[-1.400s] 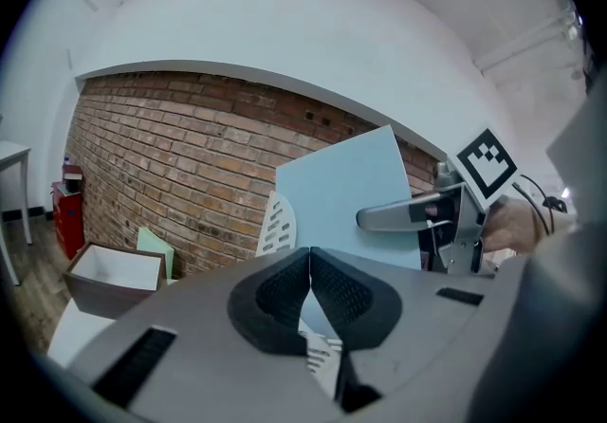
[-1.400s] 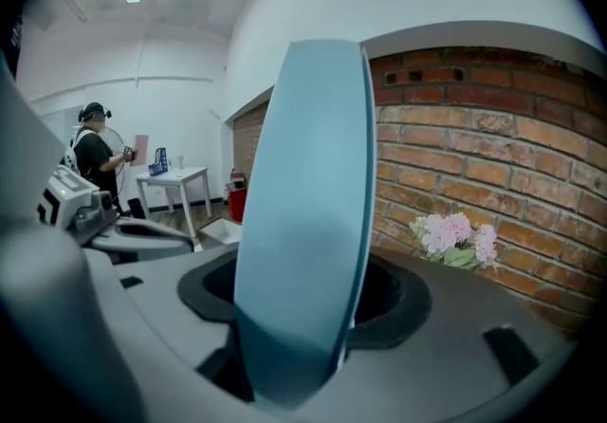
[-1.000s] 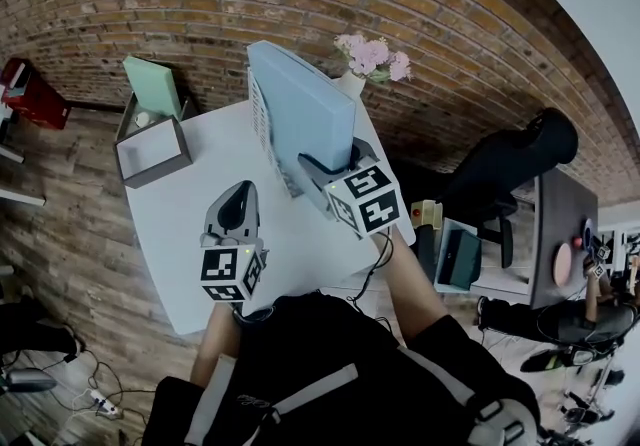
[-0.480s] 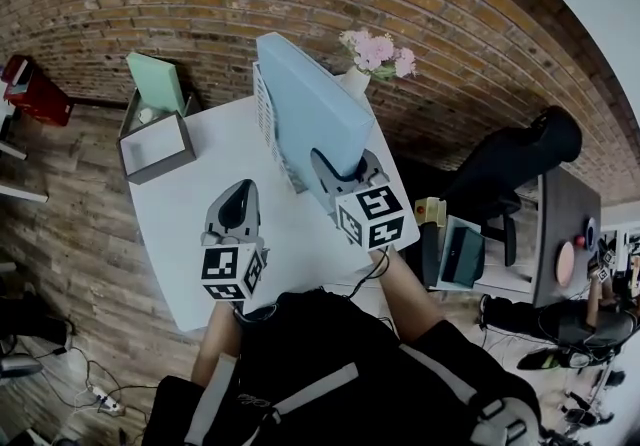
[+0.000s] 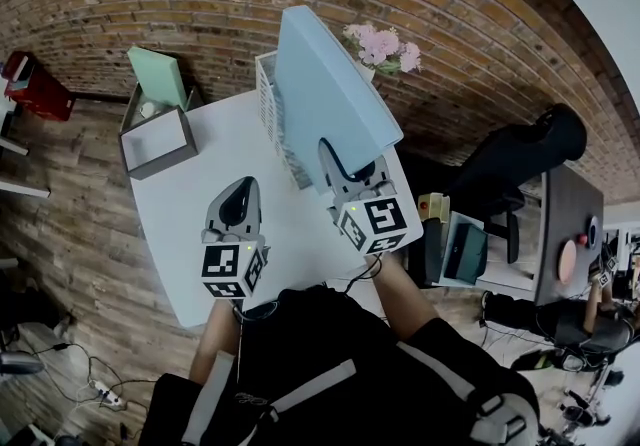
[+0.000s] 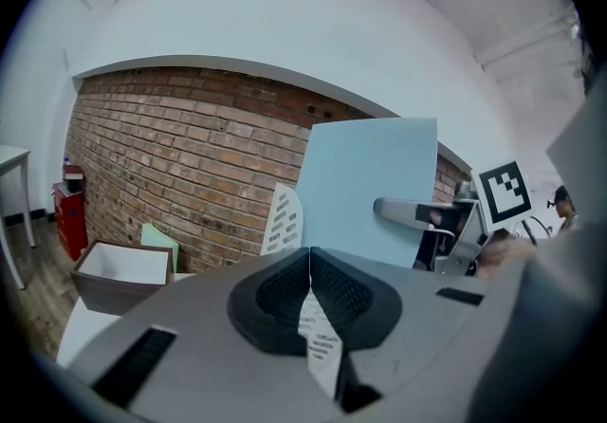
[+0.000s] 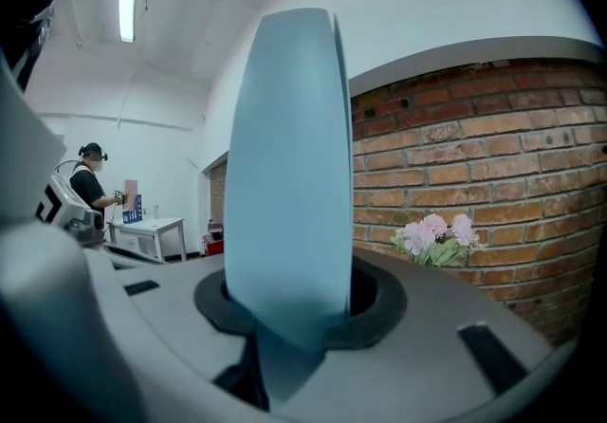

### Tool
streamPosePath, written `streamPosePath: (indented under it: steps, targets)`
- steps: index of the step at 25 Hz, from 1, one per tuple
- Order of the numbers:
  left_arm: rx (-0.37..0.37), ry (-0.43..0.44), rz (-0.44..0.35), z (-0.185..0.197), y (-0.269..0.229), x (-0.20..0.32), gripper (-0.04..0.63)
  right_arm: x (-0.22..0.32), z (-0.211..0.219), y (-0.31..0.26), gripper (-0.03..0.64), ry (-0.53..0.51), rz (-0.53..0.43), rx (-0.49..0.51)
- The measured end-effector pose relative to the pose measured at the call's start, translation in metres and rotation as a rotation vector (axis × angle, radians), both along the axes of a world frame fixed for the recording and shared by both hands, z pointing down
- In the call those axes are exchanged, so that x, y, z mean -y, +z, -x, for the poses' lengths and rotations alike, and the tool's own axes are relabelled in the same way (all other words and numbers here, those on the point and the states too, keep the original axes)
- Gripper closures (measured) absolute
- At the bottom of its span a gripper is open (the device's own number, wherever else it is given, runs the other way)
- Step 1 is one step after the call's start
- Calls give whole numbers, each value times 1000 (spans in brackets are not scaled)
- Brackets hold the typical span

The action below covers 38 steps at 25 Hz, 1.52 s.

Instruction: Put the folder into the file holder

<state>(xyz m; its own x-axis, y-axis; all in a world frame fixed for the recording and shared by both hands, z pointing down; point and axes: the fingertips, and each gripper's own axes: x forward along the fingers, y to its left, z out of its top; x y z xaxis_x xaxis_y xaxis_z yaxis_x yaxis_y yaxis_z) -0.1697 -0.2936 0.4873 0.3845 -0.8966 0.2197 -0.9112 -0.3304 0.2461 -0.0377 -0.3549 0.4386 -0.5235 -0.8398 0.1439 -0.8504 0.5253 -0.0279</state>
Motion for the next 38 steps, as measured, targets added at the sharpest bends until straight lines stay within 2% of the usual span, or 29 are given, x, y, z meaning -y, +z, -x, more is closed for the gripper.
streamPosePath:
  steps: [4,8,24,38]
  targets:
    - [10,2,1,1,1,3,572,5,-1,-4,469,12,-52,61]
    - [19,-8,2,9,3,7,572,9,3,-4,469,10,-80,78]
    - [19,-31,21,26,13,11,572,19,18,25,469,50,-47,89]
    - [15,-26,31,25,19,12,572,16,23,51,460,47,0,52]
